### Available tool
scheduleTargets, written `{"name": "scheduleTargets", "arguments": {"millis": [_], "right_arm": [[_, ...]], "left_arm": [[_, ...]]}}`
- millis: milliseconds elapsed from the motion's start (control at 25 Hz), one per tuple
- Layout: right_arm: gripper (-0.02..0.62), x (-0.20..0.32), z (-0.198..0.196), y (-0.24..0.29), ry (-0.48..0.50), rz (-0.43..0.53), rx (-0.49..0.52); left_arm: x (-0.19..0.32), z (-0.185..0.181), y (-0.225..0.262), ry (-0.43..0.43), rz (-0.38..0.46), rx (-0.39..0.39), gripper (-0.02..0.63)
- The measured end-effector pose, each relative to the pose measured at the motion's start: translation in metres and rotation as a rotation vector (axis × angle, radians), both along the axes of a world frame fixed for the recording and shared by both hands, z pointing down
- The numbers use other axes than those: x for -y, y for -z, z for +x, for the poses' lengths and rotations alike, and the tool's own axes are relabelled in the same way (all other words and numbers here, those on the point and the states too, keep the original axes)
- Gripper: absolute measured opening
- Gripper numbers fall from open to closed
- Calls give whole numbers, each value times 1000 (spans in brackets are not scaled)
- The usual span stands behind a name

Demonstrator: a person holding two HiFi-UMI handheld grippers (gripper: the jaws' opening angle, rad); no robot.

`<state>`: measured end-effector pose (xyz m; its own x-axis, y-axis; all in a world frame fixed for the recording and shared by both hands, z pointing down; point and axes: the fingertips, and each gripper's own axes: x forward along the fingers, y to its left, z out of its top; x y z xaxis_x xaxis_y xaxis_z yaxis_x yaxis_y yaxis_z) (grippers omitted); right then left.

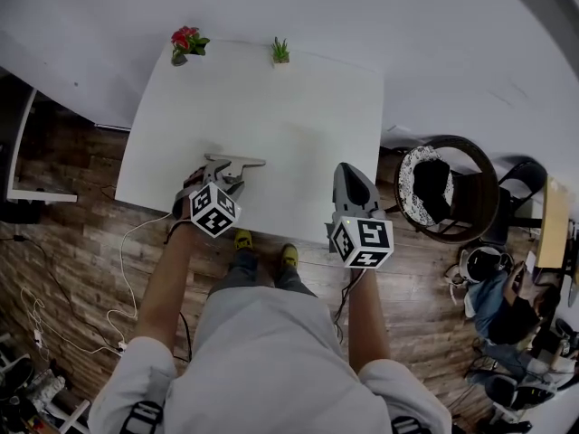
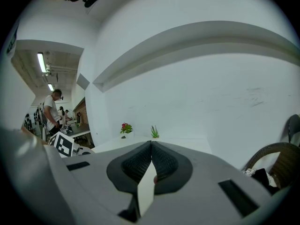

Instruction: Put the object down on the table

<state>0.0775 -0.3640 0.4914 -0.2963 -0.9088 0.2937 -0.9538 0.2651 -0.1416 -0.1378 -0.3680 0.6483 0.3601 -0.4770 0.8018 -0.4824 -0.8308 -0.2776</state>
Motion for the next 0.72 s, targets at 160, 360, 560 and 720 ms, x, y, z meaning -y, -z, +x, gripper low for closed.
{"name": "scheduleTargets", "arguments": {"millis": [160,360,560,720], "right_arm": [[9,-1,-2,9,6,16,12],[9,-3,-7,20,23,39,14],[9,-6,-12,32,34,60,27],[9,-10,-14,40,46,73,25]], "left_arm": [[9,-3,35,139,36,-168,223],[15,-14,72,305,66,-335,171],[15,-25,117,451,88,-527,113],[10,-31,152,482,196,-551,65]]}}
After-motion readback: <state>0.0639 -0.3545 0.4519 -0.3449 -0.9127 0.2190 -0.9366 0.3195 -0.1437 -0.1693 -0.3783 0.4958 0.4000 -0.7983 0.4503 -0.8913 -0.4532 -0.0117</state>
